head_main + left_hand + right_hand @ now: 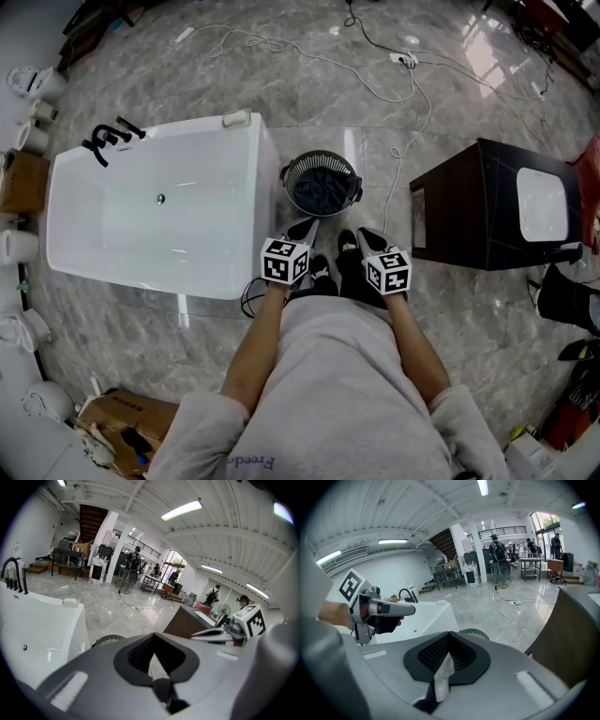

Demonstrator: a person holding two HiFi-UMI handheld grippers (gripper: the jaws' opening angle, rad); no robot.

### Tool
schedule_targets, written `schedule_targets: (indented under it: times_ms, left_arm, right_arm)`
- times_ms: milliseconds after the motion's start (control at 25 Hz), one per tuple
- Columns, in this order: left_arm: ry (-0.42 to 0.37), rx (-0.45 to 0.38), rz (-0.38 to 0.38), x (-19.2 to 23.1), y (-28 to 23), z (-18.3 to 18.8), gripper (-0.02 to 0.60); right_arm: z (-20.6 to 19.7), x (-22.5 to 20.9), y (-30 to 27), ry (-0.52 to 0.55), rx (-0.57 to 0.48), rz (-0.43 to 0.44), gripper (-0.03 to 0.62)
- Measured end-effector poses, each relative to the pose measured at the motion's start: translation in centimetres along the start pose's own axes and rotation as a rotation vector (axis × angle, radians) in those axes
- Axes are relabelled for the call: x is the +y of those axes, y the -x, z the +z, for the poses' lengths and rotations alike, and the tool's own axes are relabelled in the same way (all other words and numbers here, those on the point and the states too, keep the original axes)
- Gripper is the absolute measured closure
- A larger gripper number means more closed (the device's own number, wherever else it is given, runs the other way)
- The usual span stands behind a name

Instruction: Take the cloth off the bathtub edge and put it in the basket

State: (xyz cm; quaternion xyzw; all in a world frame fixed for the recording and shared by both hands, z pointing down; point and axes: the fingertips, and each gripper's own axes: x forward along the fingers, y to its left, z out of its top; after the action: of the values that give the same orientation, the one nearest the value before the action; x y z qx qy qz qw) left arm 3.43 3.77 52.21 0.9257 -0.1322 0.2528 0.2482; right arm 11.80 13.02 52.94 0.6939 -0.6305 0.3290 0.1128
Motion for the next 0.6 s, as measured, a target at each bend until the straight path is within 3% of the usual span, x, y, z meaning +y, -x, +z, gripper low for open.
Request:
schedule_targets:
  times_ms: [600]
  left_arm:
    - [-0.001,-0.013,0.021,0.11,0.79,-0.30,0.523]
  right_arm:
    - [0.46,-0.21,0.48,0.007,-0.030,-0.002,0.592]
